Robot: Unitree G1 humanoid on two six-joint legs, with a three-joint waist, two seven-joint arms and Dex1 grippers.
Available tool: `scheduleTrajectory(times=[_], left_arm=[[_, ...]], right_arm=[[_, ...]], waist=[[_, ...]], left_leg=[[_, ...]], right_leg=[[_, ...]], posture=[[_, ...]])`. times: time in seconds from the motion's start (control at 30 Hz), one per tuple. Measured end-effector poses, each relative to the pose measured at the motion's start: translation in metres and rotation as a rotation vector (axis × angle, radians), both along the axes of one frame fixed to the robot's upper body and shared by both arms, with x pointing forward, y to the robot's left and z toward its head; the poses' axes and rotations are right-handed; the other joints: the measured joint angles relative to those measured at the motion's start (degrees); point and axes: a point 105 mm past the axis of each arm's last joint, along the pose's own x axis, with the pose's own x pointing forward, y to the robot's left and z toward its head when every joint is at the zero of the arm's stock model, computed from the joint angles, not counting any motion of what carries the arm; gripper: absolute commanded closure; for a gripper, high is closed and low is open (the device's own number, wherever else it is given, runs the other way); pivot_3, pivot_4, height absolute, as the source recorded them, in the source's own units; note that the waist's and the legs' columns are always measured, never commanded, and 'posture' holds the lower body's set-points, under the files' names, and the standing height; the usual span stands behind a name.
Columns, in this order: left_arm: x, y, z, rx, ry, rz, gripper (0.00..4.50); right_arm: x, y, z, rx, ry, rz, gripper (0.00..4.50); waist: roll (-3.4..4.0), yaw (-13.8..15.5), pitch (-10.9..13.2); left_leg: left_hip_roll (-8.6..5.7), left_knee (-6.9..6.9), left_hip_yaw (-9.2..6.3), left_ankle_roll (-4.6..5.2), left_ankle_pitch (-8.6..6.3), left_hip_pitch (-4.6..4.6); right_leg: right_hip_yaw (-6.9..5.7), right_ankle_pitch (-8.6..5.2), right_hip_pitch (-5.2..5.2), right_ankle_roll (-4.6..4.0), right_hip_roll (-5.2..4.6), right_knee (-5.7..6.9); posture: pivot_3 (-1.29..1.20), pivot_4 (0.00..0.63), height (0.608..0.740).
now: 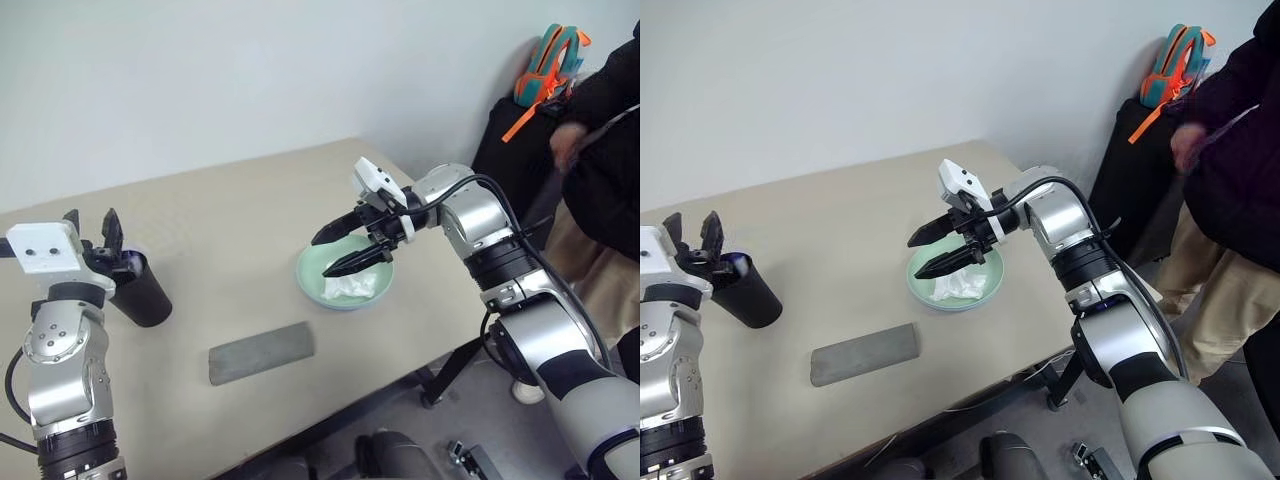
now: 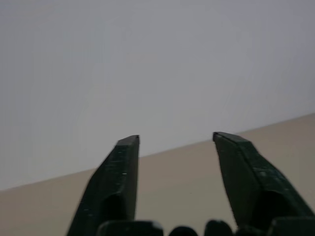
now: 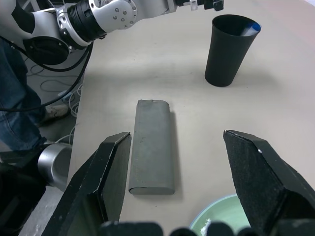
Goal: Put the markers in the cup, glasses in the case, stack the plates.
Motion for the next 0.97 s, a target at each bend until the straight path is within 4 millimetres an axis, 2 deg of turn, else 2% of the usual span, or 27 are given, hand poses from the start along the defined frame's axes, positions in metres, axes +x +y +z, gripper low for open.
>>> scheduleTrajectory(times=[0.1, 0.23, 0.43, 0.5, 0.63, 0.7, 0.87, 0.97], left_arm=[[0.0, -0.001, -0.001, -0.004, 0.006, -0.019, 0.01], [-0.011, -0.002, -0.001, 0.002, 0.1, -0.156, 0.01], [-0.063, 0.01, 0.022, 0.012, 0.225, -0.334, 0.01], [-0.081, 0.018, 0.025, -0.005, 0.258, -0.352, 0.01], [-0.129, 0.037, 0.039, -0.043, 0.298, -0.35, 0.01], [-0.144, 0.043, 0.041, -0.042, 0.325, -0.344, 0.01], [-0.161, 0.043, 0.037, -0.052, 0.4, -0.372, 0.01], [-0.165, 0.038, 0.032, -0.035, 0.456, -0.402, 0.01]], right_arm=[[0.0, 0.0, 0.0, 0.0, 0.002, 0.0, 1.25], [-0.002, -0.001, 0.004, 0.002, -0.007, 0.0, 1.25], [0.005, -0.02, 0.005, 0.02, 0.004, -0.076, 1.25], [0.008, -0.022, 0.006, 0.031, 0.0, -0.098, 1.25], [0.025, -0.048, 0.017, 0.073, -0.026, -0.243, 1.25], [0.027, -0.052, 0.018, 0.088, -0.019, -0.27, 1.25], [0.024, -0.05, 0.008, 0.088, 0.015, -0.281, 1.25], [0.025, -0.049, 0.009, 0.09, 0.014, -0.297, 1.25]], waist=[[0.0, 0.0, 0.0], [-0.01, -0.3, 0.0], [0.06, -0.7, 0.0], [0.05, -0.7, 0.0], [0.11, -1.1, 0.1], [0.13, -1.2, 0.1], [0.27, -1.4, 0.2], [0.36, -1.6, 0.2]], left_leg=[[0.0, 0.0, 0.01, 0.0, 0.0, 0.0], [0.1, -0.04, 0.06, 0.02, -0.03, -0.02], [0.12, -0.02, 0.06, 0.03, -0.04, -0.27], [0.12, -0.01, 0.06, 0.03, -0.04, -0.26], [0.13, -0.02, 0.07, 0.03, -0.04, -0.16], [0.13, -0.04, 0.07, 0.02, -0.04, -0.05], [0.3, -0.04, 0.09, 0.0, -0.05, 0.05], [0.35, -0.05, 0.04, -0.02, -0.07, 0.05]], right_leg=[[0.0, 0.0, 0.0, 0.0, 0.0, 0.01], [0.02, -0.01, -0.11, 0.0, 0.07, 0.0], [-0.05, -0.03, -0.38, -0.03, 0.03, -0.04], [-0.08, -0.04, -0.41, -0.03, 0.04, -0.04], [-0.2, -0.11, -0.48, -0.13, -0.01, -0.1], [-0.22, -0.14, -0.45, -0.15, 0.0, -0.1], [-0.6, -0.14, -0.4, -0.14, -0.05, -0.11], [-0.81, -0.14, -0.42, -0.14, -0.09, -0.12]], posture=[[0.0, 0.0, 0.738], [0.0, 0.0, 0.738], [0.0, 0.0, 0.738], [0.0, 0.0, 0.738], [0.0, 0.0, 0.738], [0.0, 0.0, 0.738], [0.0, 0.0, 0.738], [0.0, 0.0, 0.738]])
